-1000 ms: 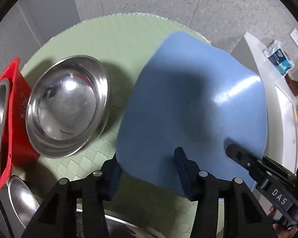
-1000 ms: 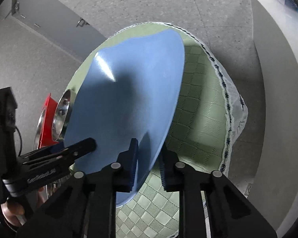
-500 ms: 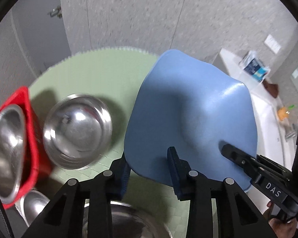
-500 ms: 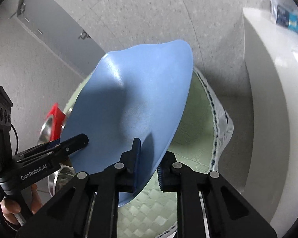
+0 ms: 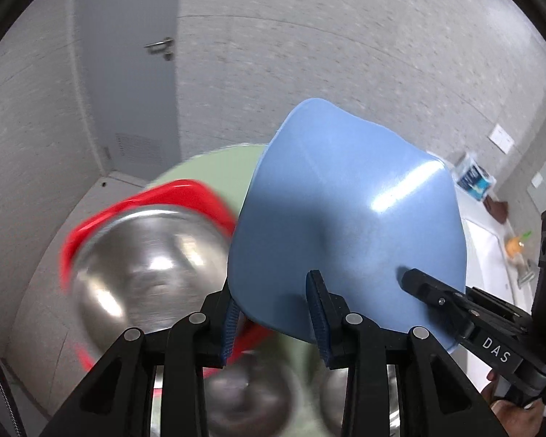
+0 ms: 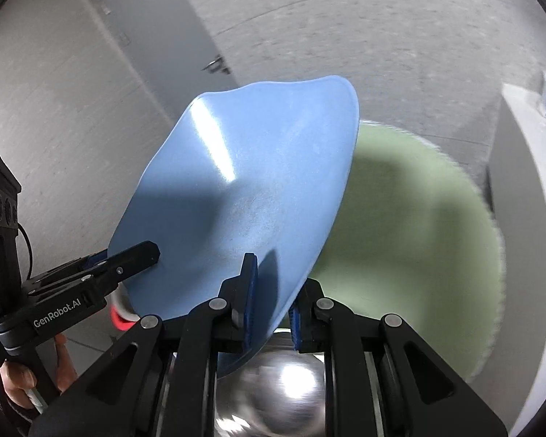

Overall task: Organize plates and bowls
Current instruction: 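Lift the blue plate and lower it into the red basin, then release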

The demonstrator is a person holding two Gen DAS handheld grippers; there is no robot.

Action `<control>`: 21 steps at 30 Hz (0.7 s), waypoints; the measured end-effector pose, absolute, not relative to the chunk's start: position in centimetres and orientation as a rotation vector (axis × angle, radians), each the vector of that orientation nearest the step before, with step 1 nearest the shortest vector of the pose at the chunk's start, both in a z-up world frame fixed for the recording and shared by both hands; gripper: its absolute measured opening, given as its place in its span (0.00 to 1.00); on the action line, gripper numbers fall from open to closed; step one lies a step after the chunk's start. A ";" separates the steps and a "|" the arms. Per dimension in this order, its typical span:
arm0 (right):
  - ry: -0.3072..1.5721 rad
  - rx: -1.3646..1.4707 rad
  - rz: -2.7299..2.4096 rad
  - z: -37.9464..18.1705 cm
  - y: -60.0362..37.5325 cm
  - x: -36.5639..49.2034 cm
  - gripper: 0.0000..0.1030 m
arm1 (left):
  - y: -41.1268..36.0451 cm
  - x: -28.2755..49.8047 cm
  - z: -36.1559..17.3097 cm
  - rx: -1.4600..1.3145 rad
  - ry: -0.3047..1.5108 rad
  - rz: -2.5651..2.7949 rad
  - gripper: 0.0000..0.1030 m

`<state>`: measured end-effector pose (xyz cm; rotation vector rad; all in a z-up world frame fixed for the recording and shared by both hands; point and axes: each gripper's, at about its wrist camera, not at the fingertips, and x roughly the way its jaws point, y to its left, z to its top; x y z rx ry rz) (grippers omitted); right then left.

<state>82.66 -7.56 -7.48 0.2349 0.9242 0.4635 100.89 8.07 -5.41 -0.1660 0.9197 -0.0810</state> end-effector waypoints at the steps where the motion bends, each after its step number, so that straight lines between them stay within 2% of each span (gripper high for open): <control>1: 0.928 0.228 0.478 -7.5 -5.7 82.2 0.15 | 9.3 100.2 -5.3 -0.167 0.917 -0.069 0.31; 13: 1.014 0.184 0.553 -10.7 5.5 81.6 0.16 | 19.7 95.5 -4.9 -0.230 0.966 0.012 0.31; 21: 1.090 0.151 0.557 -12.9 8.4 82.0 0.17 | 23.6 97.2 -6.6 -0.259 1.027 0.043 0.31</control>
